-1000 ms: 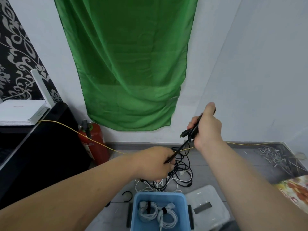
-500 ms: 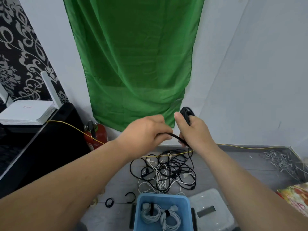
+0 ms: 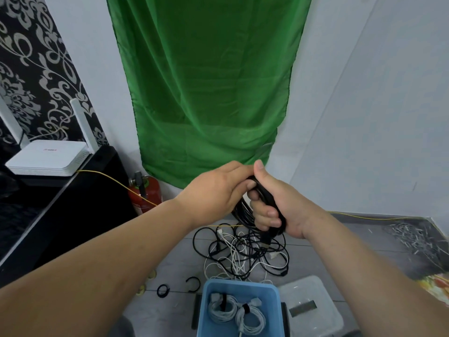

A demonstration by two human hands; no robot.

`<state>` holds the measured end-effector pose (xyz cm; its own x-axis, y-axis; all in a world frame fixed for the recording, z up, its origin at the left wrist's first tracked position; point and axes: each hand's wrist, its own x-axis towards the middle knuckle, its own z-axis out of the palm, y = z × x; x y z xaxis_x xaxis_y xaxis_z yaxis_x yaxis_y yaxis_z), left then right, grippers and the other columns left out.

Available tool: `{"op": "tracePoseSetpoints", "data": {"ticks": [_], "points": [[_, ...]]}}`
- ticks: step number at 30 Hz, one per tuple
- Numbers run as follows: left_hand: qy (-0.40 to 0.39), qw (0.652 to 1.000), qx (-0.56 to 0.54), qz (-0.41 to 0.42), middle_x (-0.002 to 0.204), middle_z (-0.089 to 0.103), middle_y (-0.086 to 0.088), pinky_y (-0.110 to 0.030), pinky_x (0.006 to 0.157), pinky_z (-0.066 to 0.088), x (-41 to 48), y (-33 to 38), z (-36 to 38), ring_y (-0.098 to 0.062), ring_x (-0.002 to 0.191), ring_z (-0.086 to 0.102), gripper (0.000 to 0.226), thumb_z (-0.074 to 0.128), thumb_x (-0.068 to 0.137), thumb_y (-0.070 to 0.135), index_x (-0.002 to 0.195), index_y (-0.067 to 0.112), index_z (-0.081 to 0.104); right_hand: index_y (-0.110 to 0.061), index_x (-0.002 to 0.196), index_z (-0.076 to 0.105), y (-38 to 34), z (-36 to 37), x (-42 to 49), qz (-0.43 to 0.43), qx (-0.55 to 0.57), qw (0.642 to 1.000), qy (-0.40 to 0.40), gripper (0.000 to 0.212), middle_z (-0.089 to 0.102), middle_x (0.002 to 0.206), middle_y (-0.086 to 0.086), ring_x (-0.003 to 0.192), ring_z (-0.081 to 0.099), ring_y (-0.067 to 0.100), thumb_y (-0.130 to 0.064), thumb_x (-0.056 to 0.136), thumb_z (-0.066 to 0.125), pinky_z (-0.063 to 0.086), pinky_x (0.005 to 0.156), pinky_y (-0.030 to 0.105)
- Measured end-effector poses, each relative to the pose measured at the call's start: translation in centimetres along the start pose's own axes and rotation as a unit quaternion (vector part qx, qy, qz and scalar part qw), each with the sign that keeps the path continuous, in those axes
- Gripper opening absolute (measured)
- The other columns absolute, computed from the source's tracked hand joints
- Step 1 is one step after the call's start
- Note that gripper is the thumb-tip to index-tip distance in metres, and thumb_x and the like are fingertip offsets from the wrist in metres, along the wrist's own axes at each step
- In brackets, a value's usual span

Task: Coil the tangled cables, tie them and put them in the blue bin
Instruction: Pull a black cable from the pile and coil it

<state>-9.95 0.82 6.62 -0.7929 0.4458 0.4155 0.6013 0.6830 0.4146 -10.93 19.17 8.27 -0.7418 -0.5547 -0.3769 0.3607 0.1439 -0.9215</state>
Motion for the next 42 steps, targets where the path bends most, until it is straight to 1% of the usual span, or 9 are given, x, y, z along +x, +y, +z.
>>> {"op": "tracePoseSetpoints", "data": {"ticks": [9,16,19,23,30,33,35,38,42], "points": [[-0.157,0.983,0.044,-0.079,0.077,0.059,0.006,-0.034,0.072,0.051,0.1,1.2,-0.6,-0.019,0.075,0.057,0.024,0.047,0.079,0.044,0.077,0.021,0.054,-0.023,0.044,0.050,0.4,0.0,-0.5,0.058,-0.121,0.990,-0.045,0.073,0.022,0.040,0.002,0.035,0.019,0.014,-0.077,0.092,0.038,0.032,0.051,0.030],[-0.246,0.958,-0.033,-0.146,0.065,0.059,0.008,-0.013,0.051,0.041,-1.4,1.3,-0.4,-0.008,0.058,0.056,0.024,0.069,0.084,0.016,0.071,0.031,0.056,0.002,0.083,0.066,1.4,0.8,-0.2,0.073,-0.163,0.982,-0.058,0.083,0.024,0.041,0.002,0.031,0.020,0.013,-0.077,0.090,0.040,0.031,0.045,0.023],[-0.271,0.944,-0.074,-0.171,0.072,0.067,0.006,-0.024,0.059,0.052,-2.4,0.9,-0.1,-0.012,0.065,0.063,0.014,0.073,0.079,0.020,0.079,0.032,0.065,0.003,0.083,0.067,2.1,1.4,0.0,0.091,-0.165,0.980,-0.058,0.086,0.026,0.043,0.004,0.033,0.021,0.014,-0.078,0.091,0.038,0.032,0.046,0.024],[-0.237,0.949,-0.056,-0.200,0.081,0.071,0.002,-0.026,0.063,0.053,-4.1,0.4,0.8,-0.015,0.071,0.067,0.018,0.074,0.082,0.031,0.097,0.022,0.069,0.004,0.085,0.066,2.9,2.7,0.2,0.082,-0.166,0.982,-0.028,0.084,0.036,0.045,0.006,0.035,0.030,0.017,-0.076,0.093,0.041,0.033,0.047,0.025],[-0.198,0.910,-0.136,-0.339,0.081,0.074,-0.012,-0.039,0.065,0.062,-5.6,0.5,-0.2,-0.029,0.072,0.074,0.008,0.067,0.082,0.013,0.090,0.012,0.067,-0.016,0.061,0.066,3.5,4.5,0.9,0.024,-0.158,0.983,0.090,0.068,0.057,0.056,0.009,0.049,0.056,0.021,-0.075,0.090,0.052,0.046,0.048,0.024],[-0.170,0.876,-0.186,-0.410,0.081,0.073,-0.019,-0.048,0.063,0.065,-6.2,0.7,-1.0,-0.035,0.067,0.075,0.017,0.064,0.084,0.008,0.101,0.008,0.069,-0.016,0.081,0.072,4.1,4.9,0.8,0.031,-0.132,0.987,0.088,0.062,0.061,0.065,0.007,0.058,0.064,0.022,-0.075,0.088,0.056,0.049,0.048,0.025],[-0.147,0.860,-0.207,-0.442,0.085,0.074,-0.023,-0.054,0.064,0.064,-6.8,0.5,-1.6,-0.039,0.070,0.075,0.022,0.064,0.083,0.006,0.104,0.006,0.069,-0.010,0.095,0.074,4.7,5.1,1.1,0.025,-0.123,0.988,0.086,0.070,0.066,0.069,0.007,0.066,0.069,0.023,-0.077,0.082,0.060,0.054,0.058,0.029],[-0.101,0.838,-0.251,-0.474,0.086,0.073,-0.029,-0.059,0.066,0.062,-7.5,0.4,-2.6,-0.045,0.075,0.074,0.022,0.064,0.082,0.003,0.103,-0.002,0.067,-0.009,0.086,0.064,5.5,5.7,1.7,0.033,-0.055,0.996,0.069,0.073,0.070,0.075,0.012,0.075,0.072,0.026,-0.078,0.064,0.069,0.054,0.079,0.041],[-0.095,0.829,-0.266,-0.482,0.089,0.071,-0.028,-0.058,0.067,0.062,-8.8,0.5,-3.3,-0.040,0.072,0.074,0.023,0.063,0.084,0.002,0.107,0.000,0.067,-0.017,0.074,0.054,6.1,7.1,2.7,0.037,-0.008,0.996,0.078,0.076,0.061,0.064,0.008,0.067,0.071,0.026,-0.087,0.049,0.070,0.054,0.074,0.038]]}}
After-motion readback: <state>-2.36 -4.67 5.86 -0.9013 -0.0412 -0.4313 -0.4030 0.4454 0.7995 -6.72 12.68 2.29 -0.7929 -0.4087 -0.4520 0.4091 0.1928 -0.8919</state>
